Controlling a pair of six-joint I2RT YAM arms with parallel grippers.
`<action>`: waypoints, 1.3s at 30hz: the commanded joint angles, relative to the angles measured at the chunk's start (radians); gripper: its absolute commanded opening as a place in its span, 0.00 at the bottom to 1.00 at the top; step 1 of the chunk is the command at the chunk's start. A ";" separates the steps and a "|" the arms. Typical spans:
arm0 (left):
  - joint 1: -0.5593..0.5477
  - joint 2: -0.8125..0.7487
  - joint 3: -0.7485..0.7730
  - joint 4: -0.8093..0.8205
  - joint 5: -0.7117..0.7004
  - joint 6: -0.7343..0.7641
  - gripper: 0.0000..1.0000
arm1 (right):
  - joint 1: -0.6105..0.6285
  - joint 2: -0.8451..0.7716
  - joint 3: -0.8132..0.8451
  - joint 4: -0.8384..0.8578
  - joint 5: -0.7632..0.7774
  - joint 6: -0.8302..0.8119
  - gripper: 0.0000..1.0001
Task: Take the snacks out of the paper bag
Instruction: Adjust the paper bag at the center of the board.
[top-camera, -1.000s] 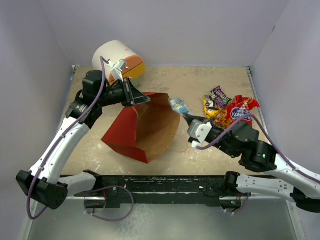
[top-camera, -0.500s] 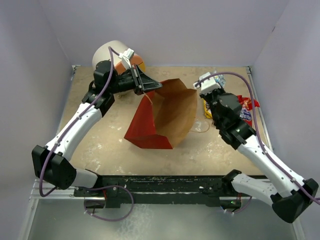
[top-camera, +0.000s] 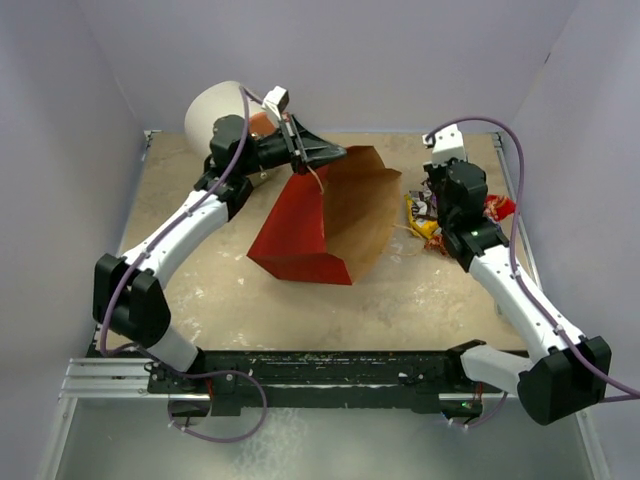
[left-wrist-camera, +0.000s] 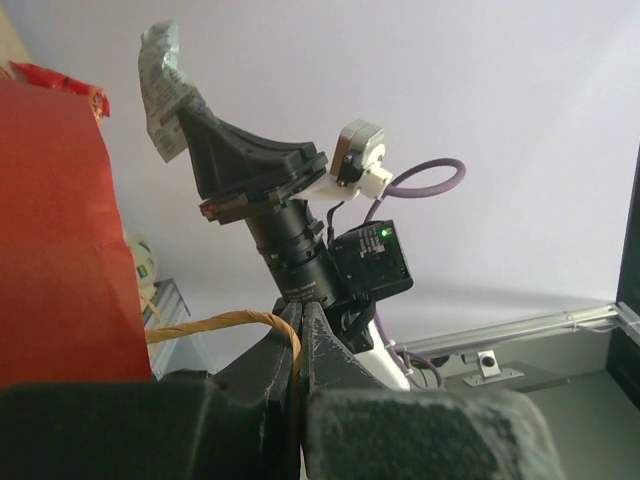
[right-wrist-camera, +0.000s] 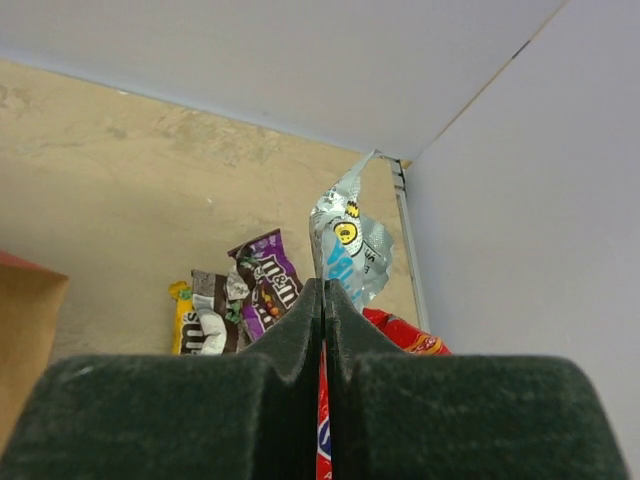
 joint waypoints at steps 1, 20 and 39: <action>-0.059 0.042 0.056 0.216 0.015 -0.134 0.00 | -0.038 -0.015 0.061 0.033 -0.028 0.069 0.00; 0.154 -0.127 -0.309 -0.101 0.084 -0.020 0.00 | -0.041 0.137 0.126 -0.088 0.041 0.105 0.00; 0.209 -0.149 -0.055 -0.756 -0.052 0.523 0.56 | -0.061 0.554 0.289 -0.102 0.215 0.152 0.00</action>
